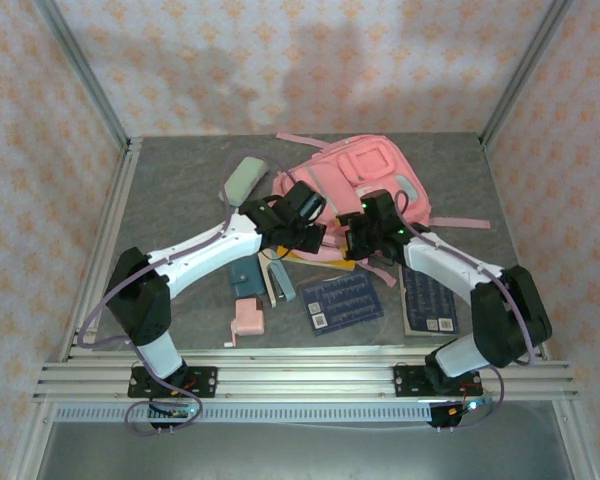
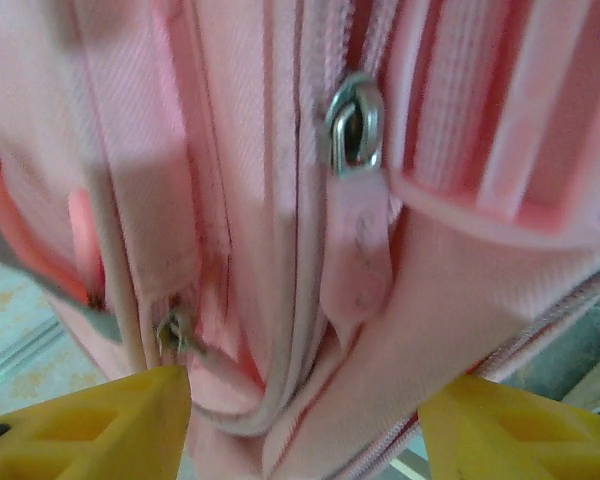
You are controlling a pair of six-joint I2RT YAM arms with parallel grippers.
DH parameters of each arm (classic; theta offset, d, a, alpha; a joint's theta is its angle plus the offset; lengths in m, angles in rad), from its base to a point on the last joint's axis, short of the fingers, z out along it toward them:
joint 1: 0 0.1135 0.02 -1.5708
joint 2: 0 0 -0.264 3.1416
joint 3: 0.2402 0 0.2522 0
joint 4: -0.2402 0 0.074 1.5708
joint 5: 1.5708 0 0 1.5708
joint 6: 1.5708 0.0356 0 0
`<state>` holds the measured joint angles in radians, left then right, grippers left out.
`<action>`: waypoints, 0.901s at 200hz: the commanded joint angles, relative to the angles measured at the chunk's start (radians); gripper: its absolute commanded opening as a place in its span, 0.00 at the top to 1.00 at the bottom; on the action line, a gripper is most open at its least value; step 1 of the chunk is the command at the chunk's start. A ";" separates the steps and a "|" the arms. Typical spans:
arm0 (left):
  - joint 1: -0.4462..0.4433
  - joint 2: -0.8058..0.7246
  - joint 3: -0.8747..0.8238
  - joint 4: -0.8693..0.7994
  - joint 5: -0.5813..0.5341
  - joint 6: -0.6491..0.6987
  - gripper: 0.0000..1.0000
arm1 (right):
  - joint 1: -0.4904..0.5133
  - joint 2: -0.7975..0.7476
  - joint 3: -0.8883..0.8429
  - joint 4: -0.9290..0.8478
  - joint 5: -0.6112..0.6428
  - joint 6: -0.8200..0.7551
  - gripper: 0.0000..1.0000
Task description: Pack books, pencil case, and school supplies into a backpack
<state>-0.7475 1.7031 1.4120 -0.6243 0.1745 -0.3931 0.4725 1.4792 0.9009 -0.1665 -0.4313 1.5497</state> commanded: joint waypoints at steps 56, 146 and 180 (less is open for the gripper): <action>-0.012 -0.054 -0.061 0.040 -0.060 0.007 1.00 | 0.005 0.059 0.000 0.128 0.085 -0.013 1.00; -0.003 -0.037 -0.069 0.046 -0.077 0.062 1.00 | 0.003 -0.014 -0.028 0.048 0.102 -0.071 1.00; -0.003 0.005 -0.067 0.079 0.015 0.059 1.00 | 0.003 -0.007 -0.021 0.062 0.064 -0.085 1.00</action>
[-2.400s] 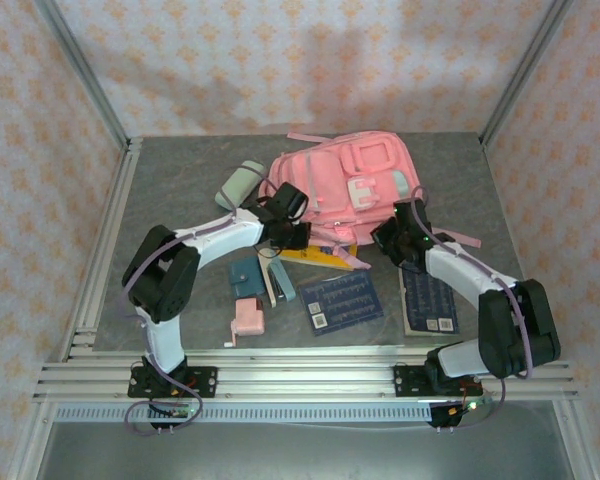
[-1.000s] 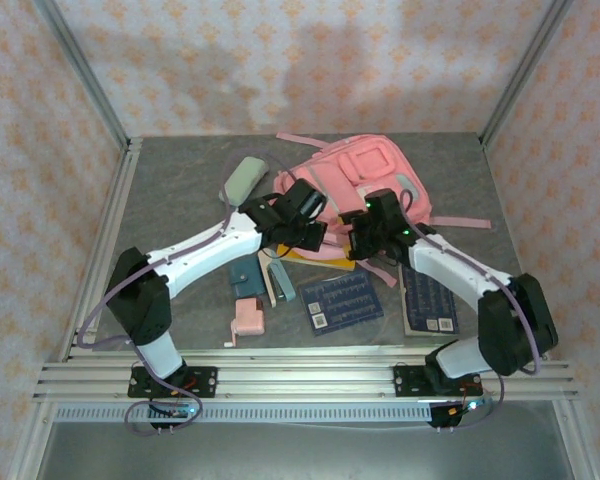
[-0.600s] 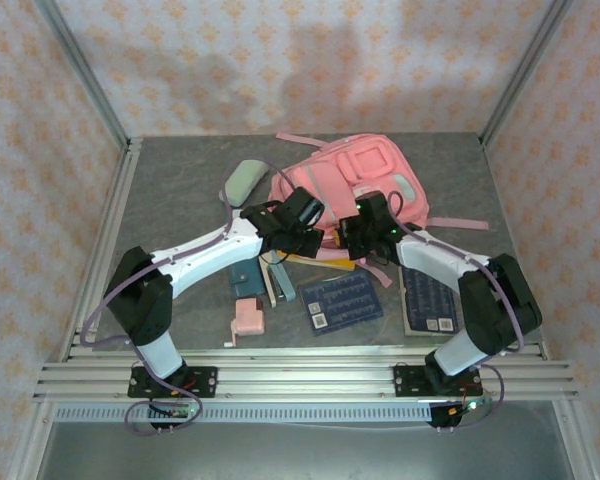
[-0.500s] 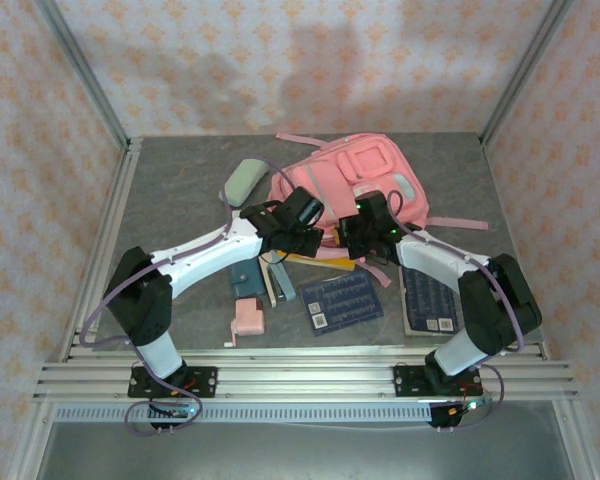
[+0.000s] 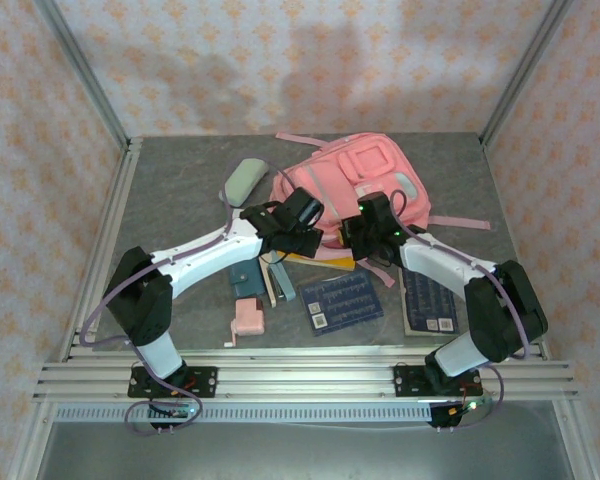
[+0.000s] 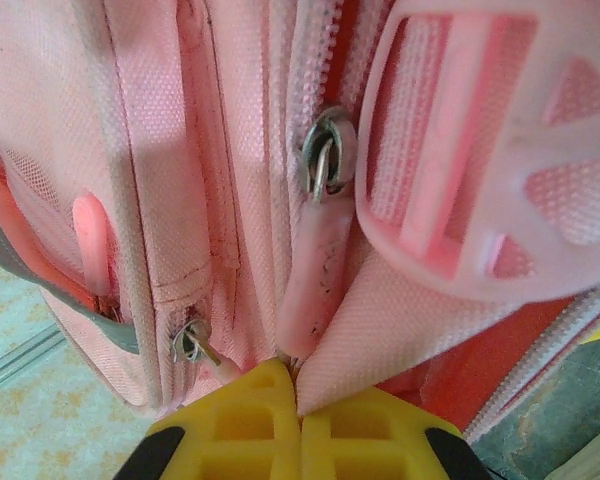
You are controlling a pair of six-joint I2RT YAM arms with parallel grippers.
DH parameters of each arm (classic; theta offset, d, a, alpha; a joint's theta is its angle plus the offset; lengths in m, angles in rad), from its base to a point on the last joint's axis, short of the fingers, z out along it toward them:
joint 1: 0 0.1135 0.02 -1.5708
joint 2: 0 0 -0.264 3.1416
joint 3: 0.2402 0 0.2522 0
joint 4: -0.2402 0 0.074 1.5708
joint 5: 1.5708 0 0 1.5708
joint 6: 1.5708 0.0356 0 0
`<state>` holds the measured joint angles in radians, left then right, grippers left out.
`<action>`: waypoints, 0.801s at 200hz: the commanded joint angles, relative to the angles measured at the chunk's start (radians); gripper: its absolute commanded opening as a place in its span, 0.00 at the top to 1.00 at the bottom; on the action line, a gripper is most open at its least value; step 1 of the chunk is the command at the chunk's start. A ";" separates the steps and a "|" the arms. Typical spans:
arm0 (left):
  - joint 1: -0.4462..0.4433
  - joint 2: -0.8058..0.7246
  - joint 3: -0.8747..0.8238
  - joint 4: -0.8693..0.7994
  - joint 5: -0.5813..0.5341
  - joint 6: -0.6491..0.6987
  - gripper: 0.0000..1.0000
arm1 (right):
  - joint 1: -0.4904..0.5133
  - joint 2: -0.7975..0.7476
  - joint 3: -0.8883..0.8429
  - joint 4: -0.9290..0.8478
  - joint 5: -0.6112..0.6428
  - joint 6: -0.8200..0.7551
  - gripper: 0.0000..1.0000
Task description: Pack books, pencil case, and school supplies into a backpack
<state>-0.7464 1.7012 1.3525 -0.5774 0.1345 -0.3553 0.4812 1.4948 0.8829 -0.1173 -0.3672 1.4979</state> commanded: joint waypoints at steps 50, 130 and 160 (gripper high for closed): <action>0.004 0.050 0.016 0.006 -0.013 0.020 0.62 | -0.006 -0.041 -0.005 0.011 -0.012 -0.041 1.00; 0.010 0.181 0.092 -0.063 -0.083 0.101 0.58 | -0.006 -0.048 -0.001 0.031 -0.036 -0.034 1.00; 0.010 0.239 0.135 -0.087 -0.161 0.119 0.69 | -0.004 -0.051 -0.001 0.044 -0.044 -0.032 1.00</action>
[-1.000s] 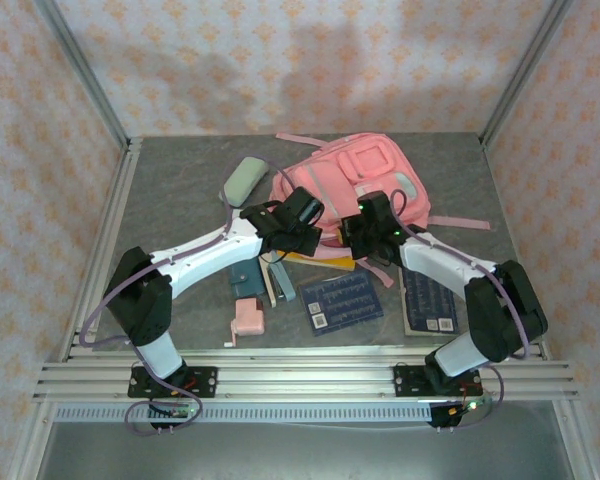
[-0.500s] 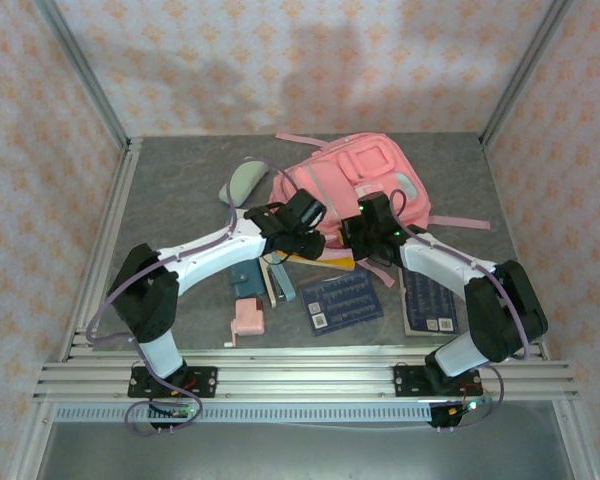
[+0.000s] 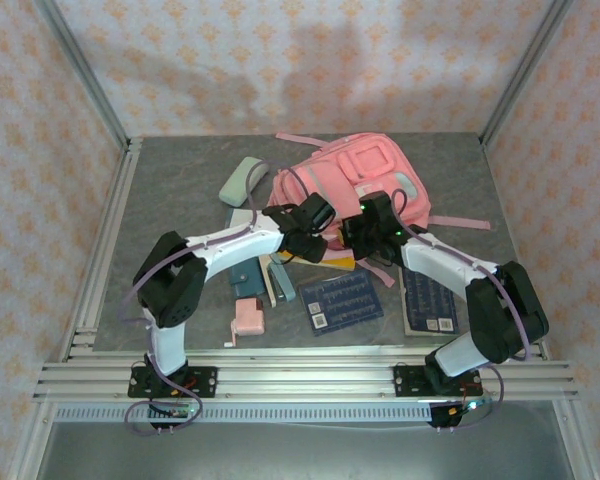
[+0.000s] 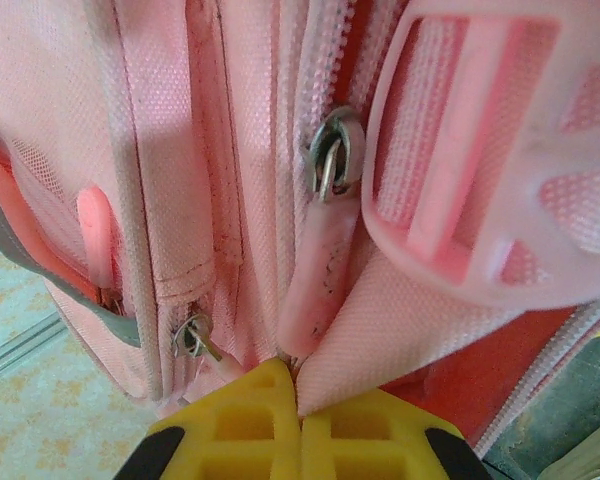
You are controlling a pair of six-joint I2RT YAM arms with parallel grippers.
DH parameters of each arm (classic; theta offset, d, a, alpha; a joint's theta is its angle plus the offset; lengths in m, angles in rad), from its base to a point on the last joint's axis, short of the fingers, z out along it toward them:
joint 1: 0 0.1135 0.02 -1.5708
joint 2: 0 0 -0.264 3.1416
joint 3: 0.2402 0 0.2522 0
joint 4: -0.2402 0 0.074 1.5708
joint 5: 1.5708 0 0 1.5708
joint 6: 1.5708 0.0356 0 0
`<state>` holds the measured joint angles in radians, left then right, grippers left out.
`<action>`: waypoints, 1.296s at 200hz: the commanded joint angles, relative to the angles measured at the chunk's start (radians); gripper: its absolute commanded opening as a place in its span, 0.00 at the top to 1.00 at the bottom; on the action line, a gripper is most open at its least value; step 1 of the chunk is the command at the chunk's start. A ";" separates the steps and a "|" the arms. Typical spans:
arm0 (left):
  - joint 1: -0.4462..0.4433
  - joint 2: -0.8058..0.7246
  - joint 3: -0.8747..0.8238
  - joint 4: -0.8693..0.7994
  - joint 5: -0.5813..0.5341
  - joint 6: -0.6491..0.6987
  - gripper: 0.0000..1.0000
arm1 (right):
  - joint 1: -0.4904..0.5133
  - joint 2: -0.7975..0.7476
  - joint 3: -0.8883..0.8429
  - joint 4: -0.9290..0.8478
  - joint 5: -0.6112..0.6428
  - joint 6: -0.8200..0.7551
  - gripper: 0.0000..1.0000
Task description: Pack books, pencil case, and school supplies into a backpack
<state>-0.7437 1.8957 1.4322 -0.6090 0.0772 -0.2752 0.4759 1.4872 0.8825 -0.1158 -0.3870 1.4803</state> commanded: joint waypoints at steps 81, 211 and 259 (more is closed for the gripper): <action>0.026 0.031 0.078 -0.108 -0.292 0.039 1.00 | -0.006 -0.061 -0.014 0.022 -0.015 -0.050 1.00; 0.212 -0.141 0.040 -0.114 -0.066 0.016 1.00 | -0.216 -0.058 0.232 -0.375 -0.062 -0.548 1.00; 0.149 -0.206 -0.007 -0.057 0.132 -0.015 1.00 | -0.254 0.026 0.430 -0.573 0.031 -0.733 0.95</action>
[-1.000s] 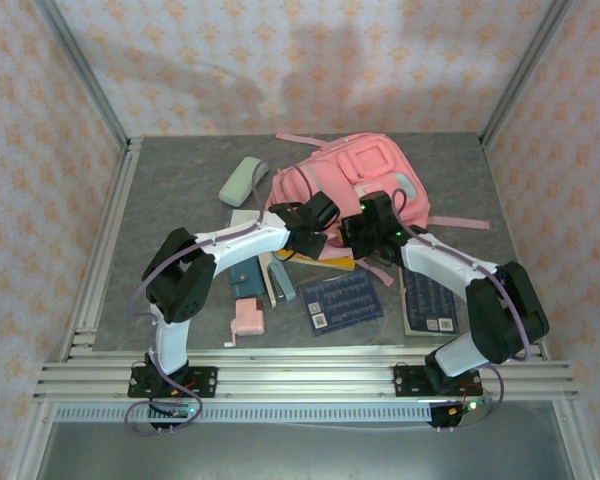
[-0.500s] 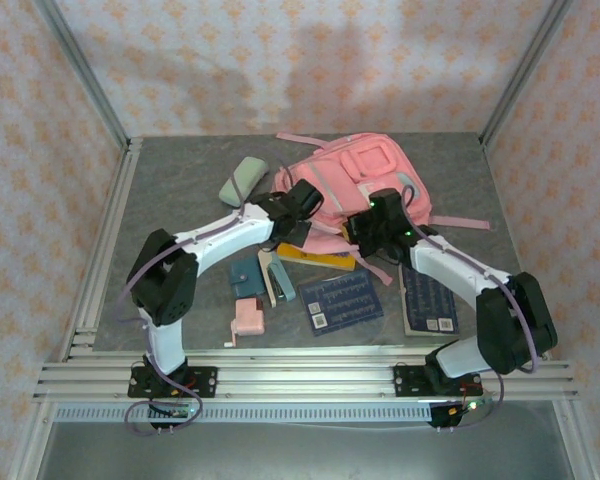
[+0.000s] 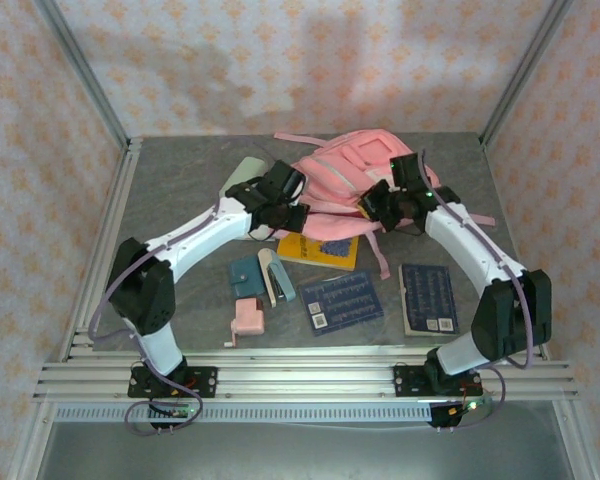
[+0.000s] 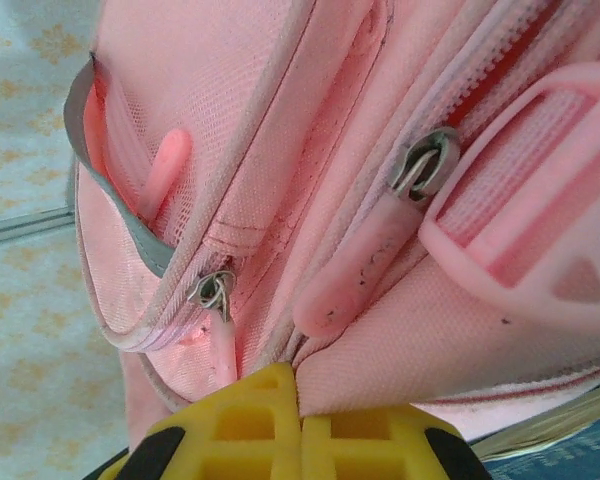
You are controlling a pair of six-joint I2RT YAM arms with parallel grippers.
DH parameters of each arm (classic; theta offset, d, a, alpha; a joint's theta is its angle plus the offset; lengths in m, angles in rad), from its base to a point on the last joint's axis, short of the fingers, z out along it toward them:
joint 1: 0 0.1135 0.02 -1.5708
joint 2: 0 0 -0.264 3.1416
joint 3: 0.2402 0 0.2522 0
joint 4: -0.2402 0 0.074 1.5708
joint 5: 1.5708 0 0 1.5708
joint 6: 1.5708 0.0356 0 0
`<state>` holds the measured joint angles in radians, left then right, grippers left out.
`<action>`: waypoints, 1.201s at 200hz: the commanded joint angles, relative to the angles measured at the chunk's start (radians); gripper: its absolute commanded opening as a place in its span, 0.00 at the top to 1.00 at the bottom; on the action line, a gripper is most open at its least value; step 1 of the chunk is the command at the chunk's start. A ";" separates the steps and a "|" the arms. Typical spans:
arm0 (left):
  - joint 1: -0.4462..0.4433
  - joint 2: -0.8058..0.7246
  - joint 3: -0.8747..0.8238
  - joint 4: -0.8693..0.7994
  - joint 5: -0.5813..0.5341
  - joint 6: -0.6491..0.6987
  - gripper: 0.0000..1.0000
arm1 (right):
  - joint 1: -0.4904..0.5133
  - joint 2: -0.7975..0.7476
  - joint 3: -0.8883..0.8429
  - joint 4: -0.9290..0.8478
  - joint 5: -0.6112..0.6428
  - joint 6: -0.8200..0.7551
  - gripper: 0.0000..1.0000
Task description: Pack books, pencil case, and school supplies into a backpack
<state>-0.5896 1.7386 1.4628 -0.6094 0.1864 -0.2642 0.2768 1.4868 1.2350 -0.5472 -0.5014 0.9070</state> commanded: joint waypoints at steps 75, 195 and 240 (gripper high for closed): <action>-0.166 0.036 -0.004 0.014 0.147 -0.121 1.00 | -0.104 0.177 0.228 -0.222 0.136 -0.274 0.81; -0.167 0.137 -0.048 0.102 0.110 -0.144 1.00 | -0.050 -0.031 -0.220 0.114 0.002 0.235 0.50; -0.167 0.126 -0.056 0.108 0.107 -0.144 1.00 | 0.025 -0.041 -0.262 0.187 0.034 0.361 0.37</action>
<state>-0.7547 1.8622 1.4292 -0.5179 0.2890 -0.3962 0.2840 1.4784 0.9897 -0.4614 -0.4789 1.1370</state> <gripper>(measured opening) 0.043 0.606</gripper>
